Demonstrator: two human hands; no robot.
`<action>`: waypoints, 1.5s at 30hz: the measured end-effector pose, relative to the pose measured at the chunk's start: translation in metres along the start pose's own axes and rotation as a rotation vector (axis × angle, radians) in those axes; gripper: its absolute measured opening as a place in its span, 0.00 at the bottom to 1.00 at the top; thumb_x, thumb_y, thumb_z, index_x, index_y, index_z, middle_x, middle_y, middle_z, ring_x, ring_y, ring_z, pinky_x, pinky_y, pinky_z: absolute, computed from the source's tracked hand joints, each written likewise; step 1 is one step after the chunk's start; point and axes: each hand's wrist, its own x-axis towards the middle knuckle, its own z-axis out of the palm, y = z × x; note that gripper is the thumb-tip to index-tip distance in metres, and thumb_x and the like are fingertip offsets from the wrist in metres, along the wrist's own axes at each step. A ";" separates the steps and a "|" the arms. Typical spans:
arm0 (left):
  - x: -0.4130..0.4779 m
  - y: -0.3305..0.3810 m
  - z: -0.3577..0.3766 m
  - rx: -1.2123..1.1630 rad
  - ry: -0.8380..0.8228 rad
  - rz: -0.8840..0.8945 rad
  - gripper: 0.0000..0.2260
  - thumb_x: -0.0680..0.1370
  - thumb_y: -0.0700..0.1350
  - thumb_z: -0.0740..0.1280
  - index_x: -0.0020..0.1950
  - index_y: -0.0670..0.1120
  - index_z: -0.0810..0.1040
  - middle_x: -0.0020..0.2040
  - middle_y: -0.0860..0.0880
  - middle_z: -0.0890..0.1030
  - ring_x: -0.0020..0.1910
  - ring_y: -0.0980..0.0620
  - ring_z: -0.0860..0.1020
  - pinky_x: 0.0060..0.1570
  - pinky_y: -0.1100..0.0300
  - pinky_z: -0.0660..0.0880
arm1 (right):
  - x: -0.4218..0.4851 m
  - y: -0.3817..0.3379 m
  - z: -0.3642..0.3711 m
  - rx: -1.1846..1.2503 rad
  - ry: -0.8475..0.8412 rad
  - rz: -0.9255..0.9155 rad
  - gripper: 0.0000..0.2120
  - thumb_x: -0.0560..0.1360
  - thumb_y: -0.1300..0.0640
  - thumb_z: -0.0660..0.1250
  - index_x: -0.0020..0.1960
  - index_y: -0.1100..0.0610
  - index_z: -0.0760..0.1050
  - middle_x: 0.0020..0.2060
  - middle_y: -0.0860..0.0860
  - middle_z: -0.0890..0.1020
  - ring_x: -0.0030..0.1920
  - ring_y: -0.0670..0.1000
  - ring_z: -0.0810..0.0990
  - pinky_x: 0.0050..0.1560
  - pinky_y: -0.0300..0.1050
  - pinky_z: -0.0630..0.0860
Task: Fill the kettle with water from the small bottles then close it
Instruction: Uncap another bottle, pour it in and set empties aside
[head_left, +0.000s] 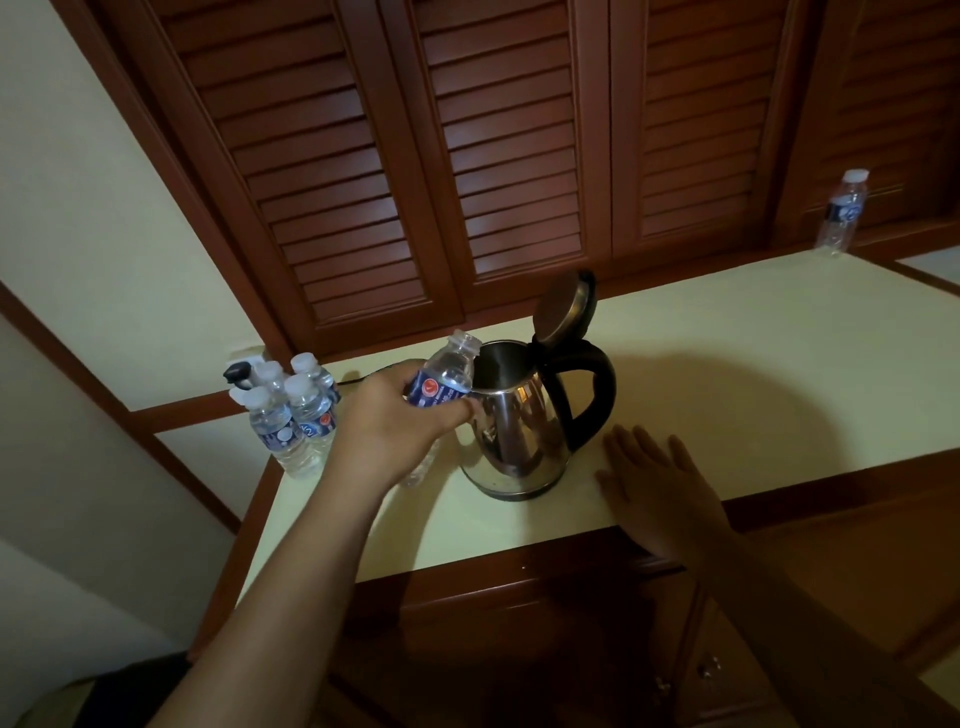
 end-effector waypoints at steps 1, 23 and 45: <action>0.007 0.001 -0.003 0.079 -0.005 0.005 0.13 0.71 0.56 0.80 0.53 0.55 0.84 0.42 0.53 0.86 0.43 0.52 0.83 0.44 0.50 0.82 | 0.000 0.000 0.000 0.002 0.001 0.000 0.31 0.83 0.40 0.39 0.82 0.53 0.43 0.82 0.51 0.46 0.81 0.52 0.42 0.80 0.58 0.42; 0.039 0.012 -0.010 0.899 0.098 0.233 0.20 0.72 0.56 0.76 0.63 0.58 0.79 0.57 0.52 0.78 0.61 0.44 0.78 0.58 0.44 0.68 | -0.003 0.000 -0.004 -0.003 -0.004 -0.009 0.38 0.77 0.38 0.29 0.82 0.53 0.42 0.82 0.50 0.45 0.81 0.51 0.42 0.80 0.58 0.42; 0.057 0.012 -0.011 1.060 0.175 0.403 0.24 0.73 0.48 0.74 0.69 0.58 0.77 0.64 0.51 0.78 0.64 0.44 0.75 0.65 0.35 0.65 | -0.003 0.000 -0.004 0.009 -0.001 -0.002 0.35 0.79 0.38 0.32 0.82 0.52 0.42 0.82 0.50 0.45 0.81 0.50 0.41 0.80 0.57 0.41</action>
